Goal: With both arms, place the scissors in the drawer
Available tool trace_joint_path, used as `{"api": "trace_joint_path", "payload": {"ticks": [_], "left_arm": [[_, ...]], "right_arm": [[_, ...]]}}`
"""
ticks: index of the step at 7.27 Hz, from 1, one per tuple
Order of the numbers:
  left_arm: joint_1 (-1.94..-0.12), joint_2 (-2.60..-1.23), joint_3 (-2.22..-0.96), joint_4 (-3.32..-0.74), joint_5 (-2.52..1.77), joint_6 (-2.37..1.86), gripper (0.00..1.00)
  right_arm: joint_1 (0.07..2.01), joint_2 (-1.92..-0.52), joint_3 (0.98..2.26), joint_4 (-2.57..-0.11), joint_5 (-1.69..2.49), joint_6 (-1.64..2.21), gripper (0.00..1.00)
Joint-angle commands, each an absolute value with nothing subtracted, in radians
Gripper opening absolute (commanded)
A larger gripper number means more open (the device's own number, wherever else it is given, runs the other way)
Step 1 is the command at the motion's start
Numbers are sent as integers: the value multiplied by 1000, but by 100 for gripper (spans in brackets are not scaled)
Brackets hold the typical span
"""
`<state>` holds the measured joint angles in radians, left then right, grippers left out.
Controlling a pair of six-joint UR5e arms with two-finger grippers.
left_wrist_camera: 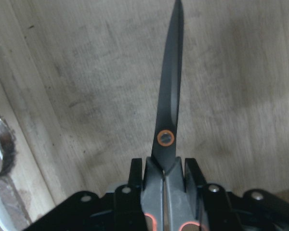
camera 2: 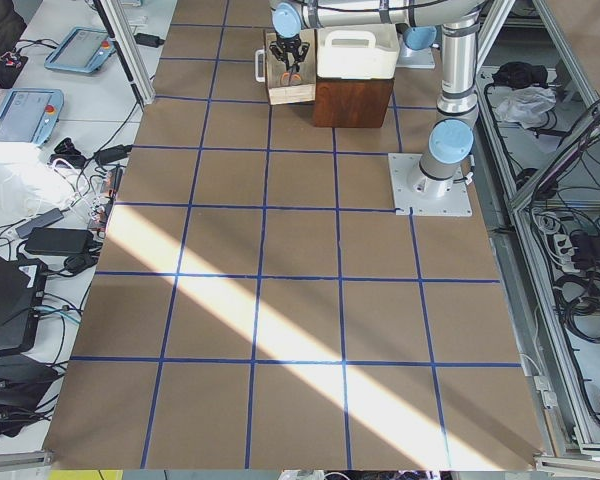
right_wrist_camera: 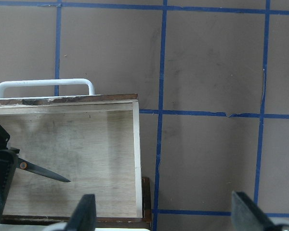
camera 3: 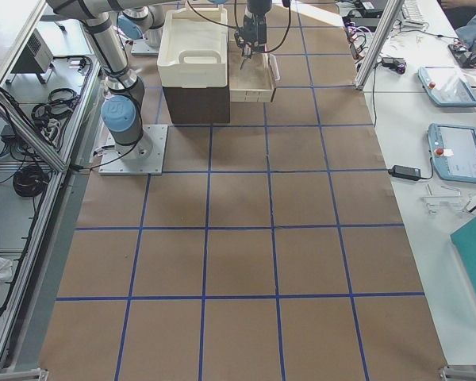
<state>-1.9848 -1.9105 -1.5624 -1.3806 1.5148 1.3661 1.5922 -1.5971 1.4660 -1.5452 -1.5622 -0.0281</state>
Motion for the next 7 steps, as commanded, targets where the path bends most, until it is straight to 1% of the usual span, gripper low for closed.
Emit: {"api": "trace_joint_path", "payload": {"ticks": [1, 2, 3, 5, 7], "left_arm": [[-1991, -1911, -1566, -1379, 1490, 1358, 64], [-1993, -1910, -1566, -1365, 1488, 1315, 77], [-1996, -1904, -1565, -1359, 1489, 1309, 87], [-1994, -1867, -1548, -1362, 1493, 1292, 88], [-1982, -1813, -1516, -1371, 1502, 1034, 86]], "right_arm": [[1592, -1600, 1468, -1546, -1560, -28, 100], [1592, -1598, 1467, -1548, -1559, -28, 100], [1592, -1598, 1466, -1549, -1557, -28, 100], [1592, -1598, 1466, -1549, -1554, -28, 100], [1592, -1600, 1466, -1549, -1555, -28, 100]]}}
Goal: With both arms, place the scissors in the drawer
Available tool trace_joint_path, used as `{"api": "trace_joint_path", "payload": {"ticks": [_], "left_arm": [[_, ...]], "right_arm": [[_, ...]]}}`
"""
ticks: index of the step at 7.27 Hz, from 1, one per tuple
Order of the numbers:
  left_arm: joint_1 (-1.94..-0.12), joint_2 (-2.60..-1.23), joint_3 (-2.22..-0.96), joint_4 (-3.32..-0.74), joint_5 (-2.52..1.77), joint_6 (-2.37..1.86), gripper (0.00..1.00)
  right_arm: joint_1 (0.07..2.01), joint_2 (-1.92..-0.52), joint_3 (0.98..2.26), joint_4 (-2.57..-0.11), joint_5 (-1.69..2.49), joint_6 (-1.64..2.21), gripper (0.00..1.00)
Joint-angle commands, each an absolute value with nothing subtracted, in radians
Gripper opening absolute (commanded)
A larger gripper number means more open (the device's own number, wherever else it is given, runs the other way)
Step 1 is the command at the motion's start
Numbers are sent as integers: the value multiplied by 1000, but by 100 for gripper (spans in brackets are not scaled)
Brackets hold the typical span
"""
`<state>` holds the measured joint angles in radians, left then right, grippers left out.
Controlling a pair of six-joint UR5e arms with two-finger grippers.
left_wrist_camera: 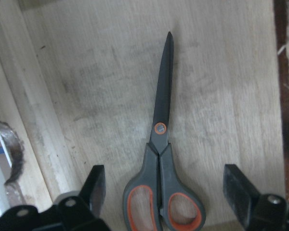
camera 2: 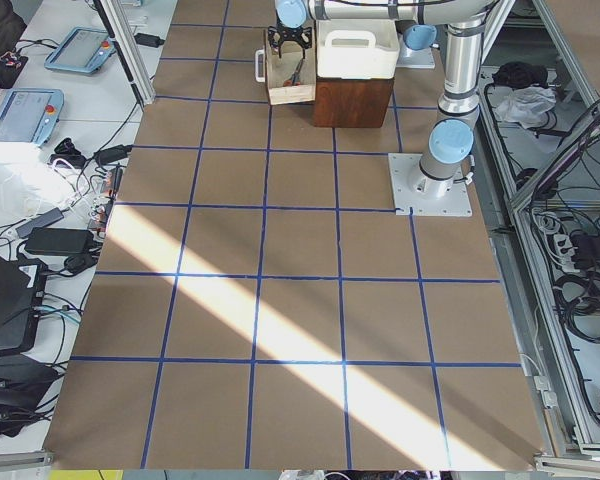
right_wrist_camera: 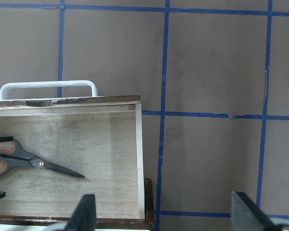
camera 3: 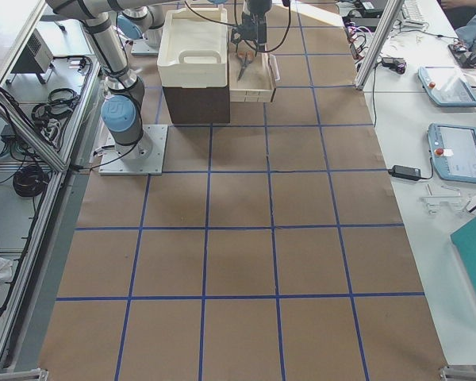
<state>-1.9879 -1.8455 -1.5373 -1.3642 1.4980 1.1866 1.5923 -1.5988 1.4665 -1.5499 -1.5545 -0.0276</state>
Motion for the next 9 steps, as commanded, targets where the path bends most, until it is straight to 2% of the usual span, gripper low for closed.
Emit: {"api": "trace_joint_path", "payload": {"ticks": [1, 2, 4, 9], "left_arm": [[-1953, -1792, -1488, -1374, 1496, 887, 86], [-1933, -1761, -1482, -1377, 1503, 692, 88], [-1845, -1721, -1480, -1388, 1502, 456, 100], [-1584, -1649, -1503, -1453, 1511, 95, 100]], "right_arm": [[1592, -1598, 1466, -1549, -1552, -29, 100], [1592, -1598, 1466, -1551, -1551, -29, 100], [1592, -1598, 1466, -1551, -1551, -29, 100], [1592, -1600, 1466, -1551, -1548, -29, 100]]}}
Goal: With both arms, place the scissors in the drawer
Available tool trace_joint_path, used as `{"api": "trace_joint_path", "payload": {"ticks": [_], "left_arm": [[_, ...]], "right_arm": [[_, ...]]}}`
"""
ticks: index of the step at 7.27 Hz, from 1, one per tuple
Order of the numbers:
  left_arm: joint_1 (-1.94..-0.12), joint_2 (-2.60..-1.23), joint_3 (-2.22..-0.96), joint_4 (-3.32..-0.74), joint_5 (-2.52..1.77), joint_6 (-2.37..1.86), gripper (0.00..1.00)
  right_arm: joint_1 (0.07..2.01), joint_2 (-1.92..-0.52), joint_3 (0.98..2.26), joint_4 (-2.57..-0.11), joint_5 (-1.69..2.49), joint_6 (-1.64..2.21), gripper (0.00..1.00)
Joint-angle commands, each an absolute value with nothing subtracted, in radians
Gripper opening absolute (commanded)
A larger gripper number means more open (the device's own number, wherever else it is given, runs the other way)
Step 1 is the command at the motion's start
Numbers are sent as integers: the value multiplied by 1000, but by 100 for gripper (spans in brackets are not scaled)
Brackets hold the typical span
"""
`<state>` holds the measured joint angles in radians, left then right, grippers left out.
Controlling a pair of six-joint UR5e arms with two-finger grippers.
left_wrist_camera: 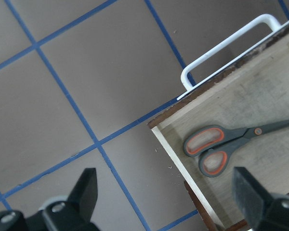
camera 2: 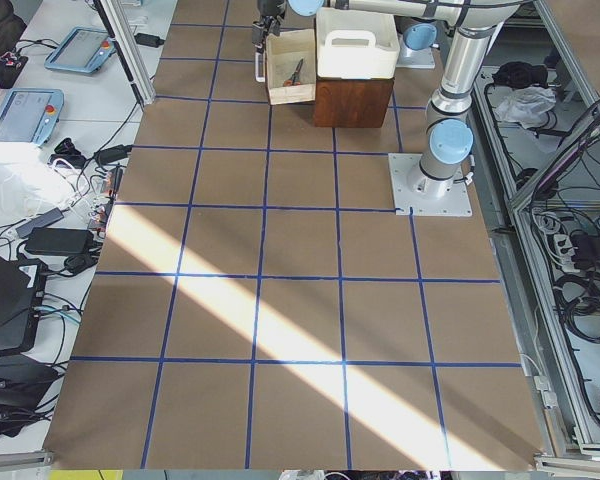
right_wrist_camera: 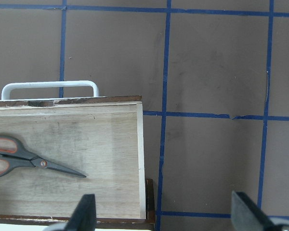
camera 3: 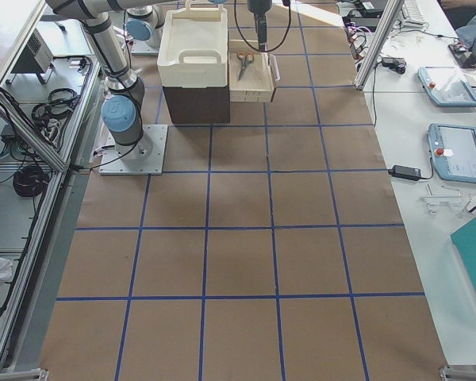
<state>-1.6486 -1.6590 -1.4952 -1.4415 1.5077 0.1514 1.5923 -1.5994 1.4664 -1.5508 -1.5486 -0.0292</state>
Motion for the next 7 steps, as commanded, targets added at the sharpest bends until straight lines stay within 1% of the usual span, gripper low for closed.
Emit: {"api": "trace_joint_path", "payload": {"ticks": [1, 4, 7], "left_arm": [[-1533, -1641, -1503, -1457, 1509, 95, 100], [-1516, -1594, -1509, -1466, 1511, 95, 100], [-1511, -1569, -1552, -1454, 1509, 95, 100]], "right_arm": [[1594, -1598, 1466, -1551, -1548, -29, 100], [1592, -1598, 1466, -1552, -1545, -29, 100], [1592, -1597, 1467, -1552, -1548, -28, 100]]}}
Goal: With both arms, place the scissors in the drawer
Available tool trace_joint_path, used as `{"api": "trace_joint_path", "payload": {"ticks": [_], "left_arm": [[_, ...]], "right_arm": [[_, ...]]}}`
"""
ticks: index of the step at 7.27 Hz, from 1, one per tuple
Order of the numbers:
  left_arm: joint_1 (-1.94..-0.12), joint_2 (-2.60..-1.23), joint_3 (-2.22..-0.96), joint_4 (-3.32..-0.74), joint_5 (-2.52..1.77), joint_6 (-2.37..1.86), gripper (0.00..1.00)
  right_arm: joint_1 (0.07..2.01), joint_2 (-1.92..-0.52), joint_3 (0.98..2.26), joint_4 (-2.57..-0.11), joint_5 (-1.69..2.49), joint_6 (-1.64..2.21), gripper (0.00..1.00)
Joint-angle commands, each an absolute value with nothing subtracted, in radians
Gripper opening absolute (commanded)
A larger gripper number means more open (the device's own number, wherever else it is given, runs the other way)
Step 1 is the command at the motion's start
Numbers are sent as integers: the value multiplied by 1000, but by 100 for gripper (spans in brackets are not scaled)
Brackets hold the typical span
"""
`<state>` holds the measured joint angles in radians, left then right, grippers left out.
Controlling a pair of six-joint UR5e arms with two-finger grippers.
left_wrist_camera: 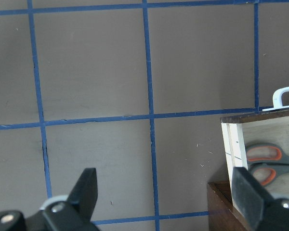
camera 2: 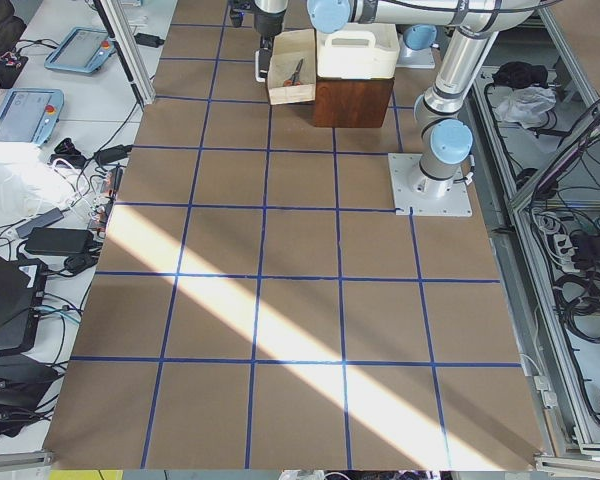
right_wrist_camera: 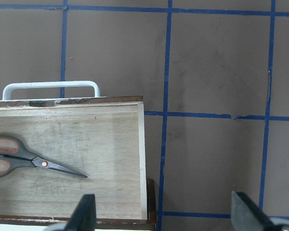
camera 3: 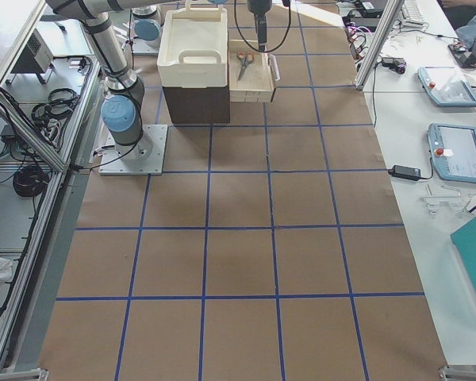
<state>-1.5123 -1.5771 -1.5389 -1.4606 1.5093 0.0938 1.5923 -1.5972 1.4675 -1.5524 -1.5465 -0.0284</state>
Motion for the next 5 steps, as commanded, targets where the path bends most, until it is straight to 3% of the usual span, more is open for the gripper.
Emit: {"api": "trace_joint_path", "payload": {"ticks": [1, 5], "left_arm": [[-1511, -1568, -1552, -1457, 1509, 95, 100], [-1487, -1577, -1555, -1451, 1503, 94, 100]], "right_arm": [[1592, -1597, 1466, -1552, -1548, -29, 100], [1592, -1597, 1468, -1552, -1548, -32, 100]]}}
